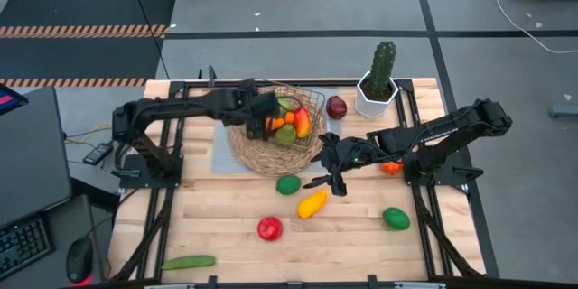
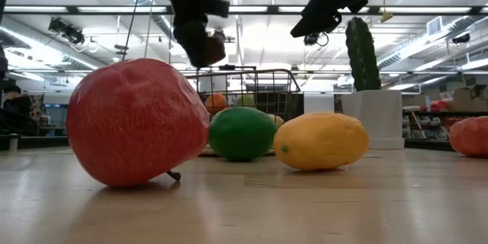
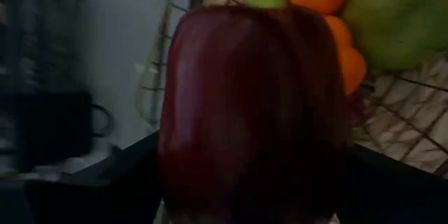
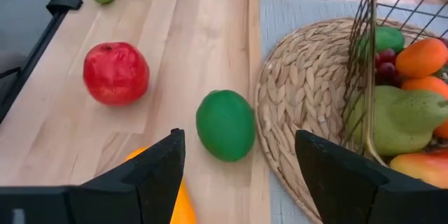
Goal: Build produce basket
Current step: Put the bottom dark red apple into the gold wire basket, then adjust the gold wire basket
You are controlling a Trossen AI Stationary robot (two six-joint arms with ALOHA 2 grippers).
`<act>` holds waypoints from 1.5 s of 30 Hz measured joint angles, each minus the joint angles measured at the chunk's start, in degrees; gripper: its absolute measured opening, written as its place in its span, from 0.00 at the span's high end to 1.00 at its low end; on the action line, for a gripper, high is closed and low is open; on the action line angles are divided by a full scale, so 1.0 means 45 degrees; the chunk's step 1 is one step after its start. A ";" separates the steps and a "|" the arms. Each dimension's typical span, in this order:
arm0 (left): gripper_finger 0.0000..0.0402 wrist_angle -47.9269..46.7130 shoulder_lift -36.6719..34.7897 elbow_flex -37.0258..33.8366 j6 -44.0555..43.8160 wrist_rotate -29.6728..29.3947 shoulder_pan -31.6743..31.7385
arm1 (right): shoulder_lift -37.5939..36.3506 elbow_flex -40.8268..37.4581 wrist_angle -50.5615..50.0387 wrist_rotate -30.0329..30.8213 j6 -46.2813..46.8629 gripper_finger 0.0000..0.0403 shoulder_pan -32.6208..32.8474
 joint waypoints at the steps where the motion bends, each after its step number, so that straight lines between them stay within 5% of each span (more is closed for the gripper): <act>1: 0.16 0.0028 -0.0003 0.0000 -0.0104 0.0180 0.0167 | -0.0001 0.0000 0.0000 -0.0001 -0.0001 0.32 0.0000; 23: 0.14 -0.0019 0.0093 -0.1647 0.0204 0.1171 0.0680 | -0.0003 -0.0001 -0.0005 -0.0011 -0.0001 0.32 0.0000; 37: 0.14 -0.0931 0.0093 -0.1647 0.0129 0.4144 -0.0368 | -0.0004 0.0000 -0.0005 -0.0016 -0.0040 0.32 0.0000; 45: 0.14 -0.1174 0.0084 -0.1647 -0.0119 0.3490 -0.1000 | -0.0003 0.0000 -0.0005 -0.0015 -0.0040 0.32 0.0000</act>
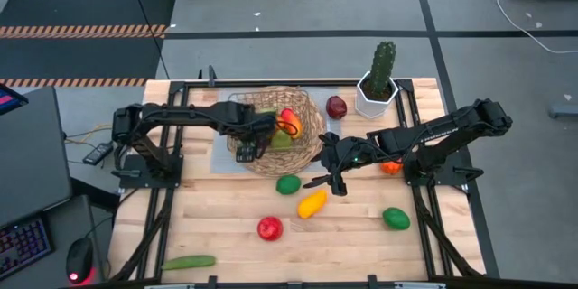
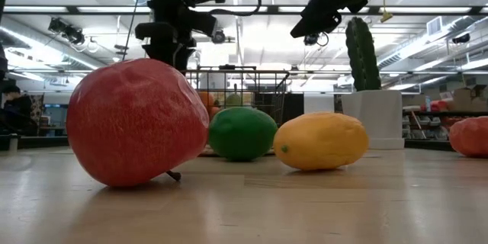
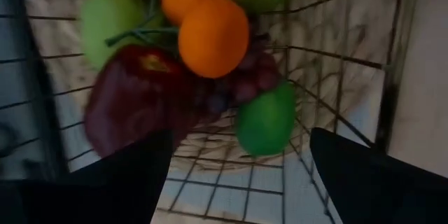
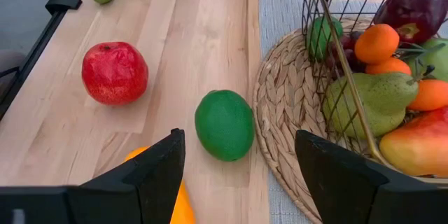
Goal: Build produce basket
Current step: Adjust the gold wire basket
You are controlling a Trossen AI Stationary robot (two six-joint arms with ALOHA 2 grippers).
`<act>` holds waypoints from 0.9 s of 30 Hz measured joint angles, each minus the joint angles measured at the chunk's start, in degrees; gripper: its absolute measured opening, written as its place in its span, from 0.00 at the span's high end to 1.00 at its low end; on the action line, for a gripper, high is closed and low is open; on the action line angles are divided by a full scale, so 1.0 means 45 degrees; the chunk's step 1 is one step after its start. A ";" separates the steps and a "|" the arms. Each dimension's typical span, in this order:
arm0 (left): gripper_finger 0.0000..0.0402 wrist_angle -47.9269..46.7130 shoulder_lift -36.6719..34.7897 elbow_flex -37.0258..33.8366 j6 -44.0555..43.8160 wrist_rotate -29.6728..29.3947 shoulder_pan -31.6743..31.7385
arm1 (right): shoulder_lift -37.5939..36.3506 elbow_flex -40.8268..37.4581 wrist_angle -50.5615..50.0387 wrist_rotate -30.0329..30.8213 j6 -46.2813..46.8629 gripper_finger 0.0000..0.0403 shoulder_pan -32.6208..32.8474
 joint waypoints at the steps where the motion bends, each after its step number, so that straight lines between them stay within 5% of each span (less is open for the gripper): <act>1: 0.14 0.0014 0.0000 0.0000 0.0009 -0.0401 -0.0031 | -0.0001 0.0000 0.0000 0.0003 0.0000 0.32 0.0000; 10: 0.14 0.0007 -0.0118 0.0046 0.0951 -0.3379 -0.0091 | -0.0001 0.0000 0.0000 -0.0001 0.0031 0.32 0.0000; 18: 0.14 -0.1863 -0.0667 0.1963 0.0163 -0.5699 -0.0297 | -0.0001 0.0000 0.0001 -0.0001 -0.0005 0.32 -0.0034; 23: 0.14 -0.4844 -0.1217 0.1808 -0.2502 -0.5652 0.0282 | -0.0001 -0.0004 -0.0019 -0.0001 0.0009 0.32 0.0066; 27: 0.14 -0.5277 -0.1301 0.1006 -0.3190 -0.4243 0.0737 | -0.0001 0.0000 0.0001 -0.0005 -0.0004 0.32 0.0089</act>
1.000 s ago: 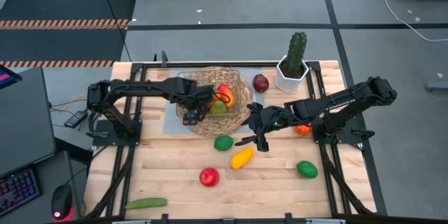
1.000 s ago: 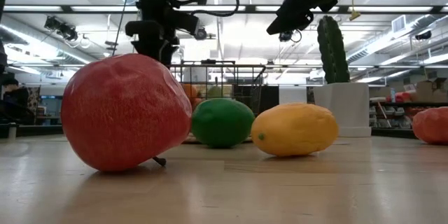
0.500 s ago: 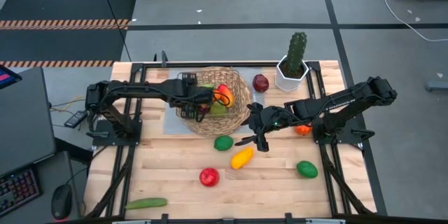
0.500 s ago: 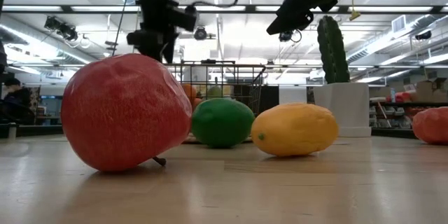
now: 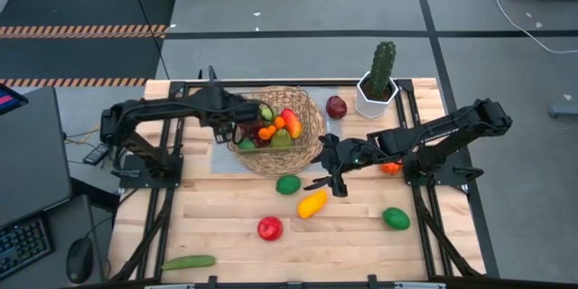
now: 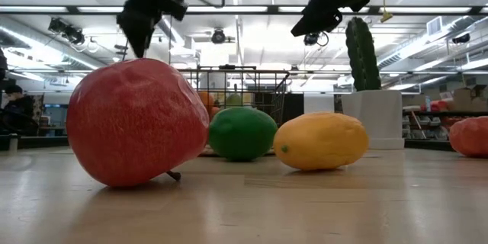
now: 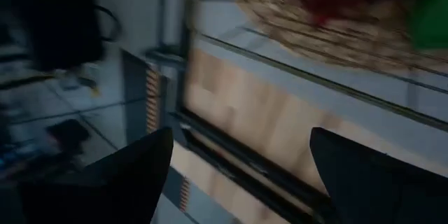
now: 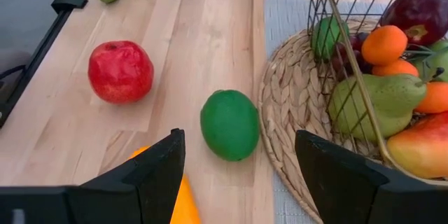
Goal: Build produce basket
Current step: Adjust the gold wire basket, then put the yellow mango into the gold wire basket
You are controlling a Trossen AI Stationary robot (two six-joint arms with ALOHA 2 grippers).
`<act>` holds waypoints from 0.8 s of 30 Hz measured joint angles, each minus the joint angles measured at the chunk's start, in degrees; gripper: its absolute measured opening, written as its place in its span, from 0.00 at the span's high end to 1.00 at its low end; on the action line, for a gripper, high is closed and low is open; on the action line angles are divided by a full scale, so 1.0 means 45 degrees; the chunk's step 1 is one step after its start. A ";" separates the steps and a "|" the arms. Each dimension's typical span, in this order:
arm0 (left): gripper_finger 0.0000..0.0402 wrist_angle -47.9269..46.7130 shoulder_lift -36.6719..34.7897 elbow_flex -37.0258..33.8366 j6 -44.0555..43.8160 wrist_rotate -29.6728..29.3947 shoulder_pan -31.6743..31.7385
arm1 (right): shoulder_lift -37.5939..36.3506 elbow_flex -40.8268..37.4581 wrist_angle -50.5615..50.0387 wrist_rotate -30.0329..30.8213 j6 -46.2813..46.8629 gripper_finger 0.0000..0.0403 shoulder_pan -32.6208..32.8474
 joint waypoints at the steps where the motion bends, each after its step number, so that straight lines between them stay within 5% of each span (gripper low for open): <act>1: 0.14 0.0015 0.0018 -0.0252 -0.0020 0.0357 0.0077 | 0.0000 0.0000 0.0004 0.0000 0.0004 0.32 -0.0001; 9: 0.14 0.1617 0.0101 -0.2106 0.0829 0.0714 0.0152 | 0.0000 -0.0004 0.0007 0.0000 0.0039 0.32 -0.0001; 19: 0.19 0.4699 0.0101 -0.2147 0.1881 0.0576 0.0152 | 0.0000 -0.0005 0.0004 0.0005 0.0008 0.32 -0.0001; 24: 0.21 0.4263 0.0101 -0.2147 0.2150 -0.0353 0.0283 | 0.0000 0.0000 -0.0006 0.0005 0.0008 0.32 -0.0001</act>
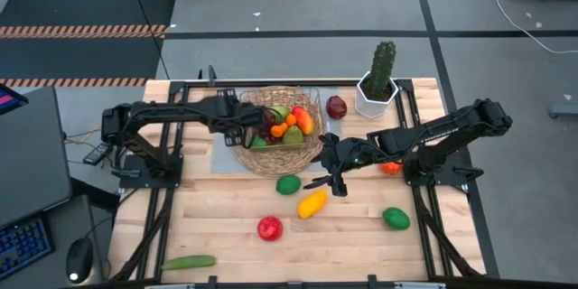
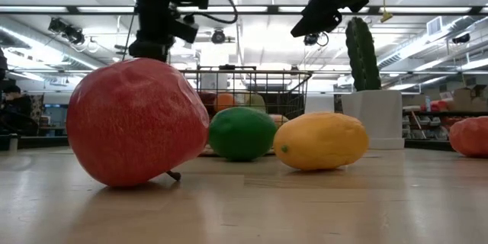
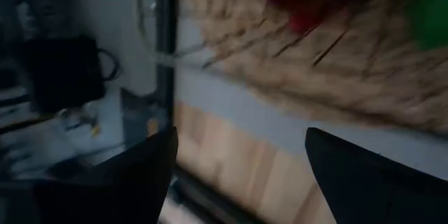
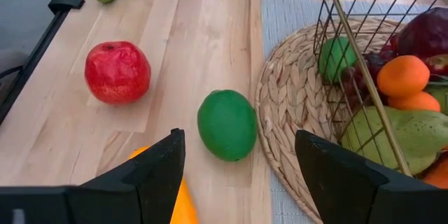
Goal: Build produce basket
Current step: Put the yellow mango into the gold wire basket
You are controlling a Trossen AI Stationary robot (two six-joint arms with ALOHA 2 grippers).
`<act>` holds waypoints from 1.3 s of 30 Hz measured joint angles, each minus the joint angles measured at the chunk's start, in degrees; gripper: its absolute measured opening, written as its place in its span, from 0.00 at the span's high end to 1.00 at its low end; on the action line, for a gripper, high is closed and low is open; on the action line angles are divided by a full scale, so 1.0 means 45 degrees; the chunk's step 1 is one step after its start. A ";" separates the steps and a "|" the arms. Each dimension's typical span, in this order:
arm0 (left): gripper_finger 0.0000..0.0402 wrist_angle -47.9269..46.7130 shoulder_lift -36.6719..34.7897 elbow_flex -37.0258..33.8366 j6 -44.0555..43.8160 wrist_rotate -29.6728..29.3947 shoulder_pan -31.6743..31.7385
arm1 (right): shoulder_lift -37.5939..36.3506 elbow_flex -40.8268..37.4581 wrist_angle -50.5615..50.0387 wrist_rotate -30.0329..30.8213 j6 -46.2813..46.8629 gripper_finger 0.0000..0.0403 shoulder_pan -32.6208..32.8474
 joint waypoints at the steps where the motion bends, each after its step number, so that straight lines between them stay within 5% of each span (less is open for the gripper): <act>1: 0.21 -0.0296 0.0000 0.0000 -0.0079 -0.0291 0.0038 | 0.0000 -0.0004 0.0004 0.0000 0.0000 0.32 0.0000; 6: 0.23 -0.2361 -0.0011 0.0000 -0.1572 -0.1649 0.0093 | 0.0000 0.0000 -0.0158 0.0289 -0.0070 0.32 0.0000; 10: 0.26 -0.3665 -0.0309 0.0000 -0.3461 -0.1711 -0.0026 | 0.0000 -0.0004 -0.0594 0.2167 -0.0146 0.32 -0.0112; 15: 0.29 -0.3056 -0.1160 0.0005 -0.5268 -0.1563 -0.0550 | 0.0000 -0.0005 -0.0407 0.3525 0.0097 0.32 -0.0375; 23: 0.34 0.0051 -0.3403 -0.0339 -0.5963 -0.1521 -0.2212 | 0.0000 -0.0005 -0.1453 0.4728 0.1021 0.32 -0.0590; 31: 0.40 0.5587 -0.5583 -0.4384 -0.7302 -0.1497 -0.4461 | 0.0000 -0.0005 -0.1315 0.1655 0.1700 0.33 -0.0313; 39: 0.43 1.2984 -0.5933 -0.7235 -0.6926 -0.1615 -0.6668 | 0.0930 -0.0044 -0.0786 0.1409 0.1162 0.37 0.2285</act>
